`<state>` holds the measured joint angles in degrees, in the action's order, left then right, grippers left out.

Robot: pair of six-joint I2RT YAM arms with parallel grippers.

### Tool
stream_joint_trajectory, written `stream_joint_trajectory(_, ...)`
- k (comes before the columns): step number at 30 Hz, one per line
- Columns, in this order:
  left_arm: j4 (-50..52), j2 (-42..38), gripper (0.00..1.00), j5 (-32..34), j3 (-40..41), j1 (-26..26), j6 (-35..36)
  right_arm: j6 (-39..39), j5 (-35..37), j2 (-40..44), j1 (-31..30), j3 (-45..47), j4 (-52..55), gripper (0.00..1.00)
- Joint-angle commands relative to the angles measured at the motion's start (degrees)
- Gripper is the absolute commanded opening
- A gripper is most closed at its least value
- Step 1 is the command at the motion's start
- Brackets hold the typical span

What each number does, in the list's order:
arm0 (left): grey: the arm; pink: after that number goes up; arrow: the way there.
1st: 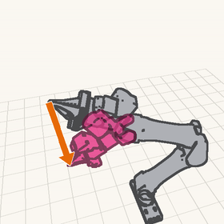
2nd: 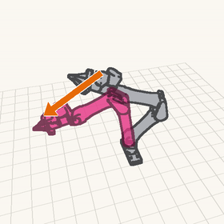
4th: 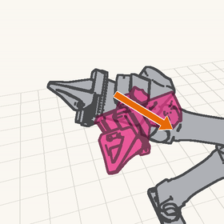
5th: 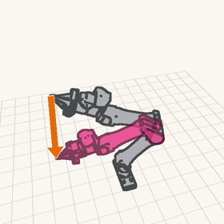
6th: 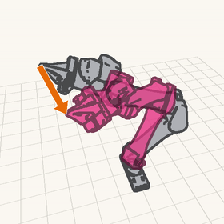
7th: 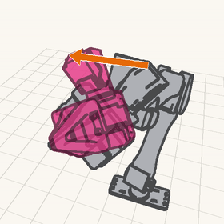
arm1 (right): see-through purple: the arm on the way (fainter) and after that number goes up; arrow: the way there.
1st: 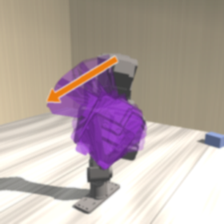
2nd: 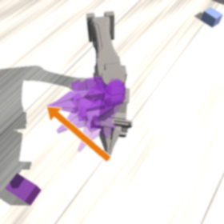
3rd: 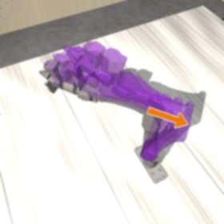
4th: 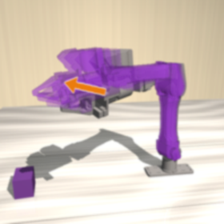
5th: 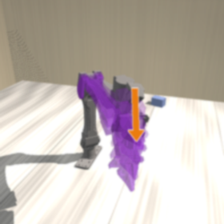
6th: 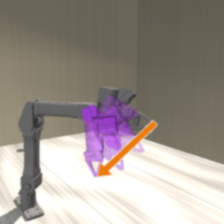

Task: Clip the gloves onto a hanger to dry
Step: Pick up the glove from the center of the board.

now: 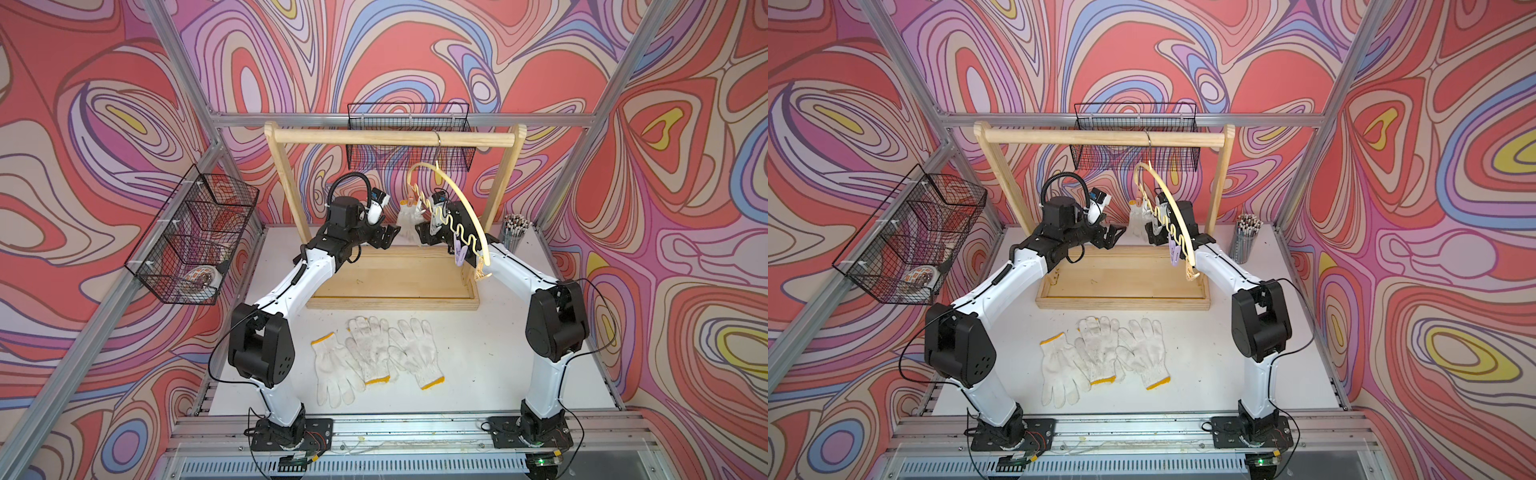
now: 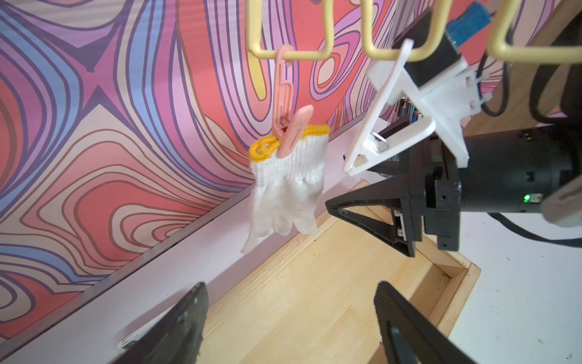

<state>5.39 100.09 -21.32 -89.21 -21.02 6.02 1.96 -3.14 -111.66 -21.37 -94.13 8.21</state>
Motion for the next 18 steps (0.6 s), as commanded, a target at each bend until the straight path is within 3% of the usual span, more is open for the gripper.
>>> stream_joint_trajectory(1,1.0,-2.6,0.85,1.4,0.9,-0.5,1.4,1.2,5.5,-0.4,-0.2,-1.3,1.8,0.77)
stream_joint_trajectory(18,2.6,-6.1,0.84,0.5,2.6,-3.5,3.7,1.1,5.3,2.3,-0.2,5.2,3.3,0.77)
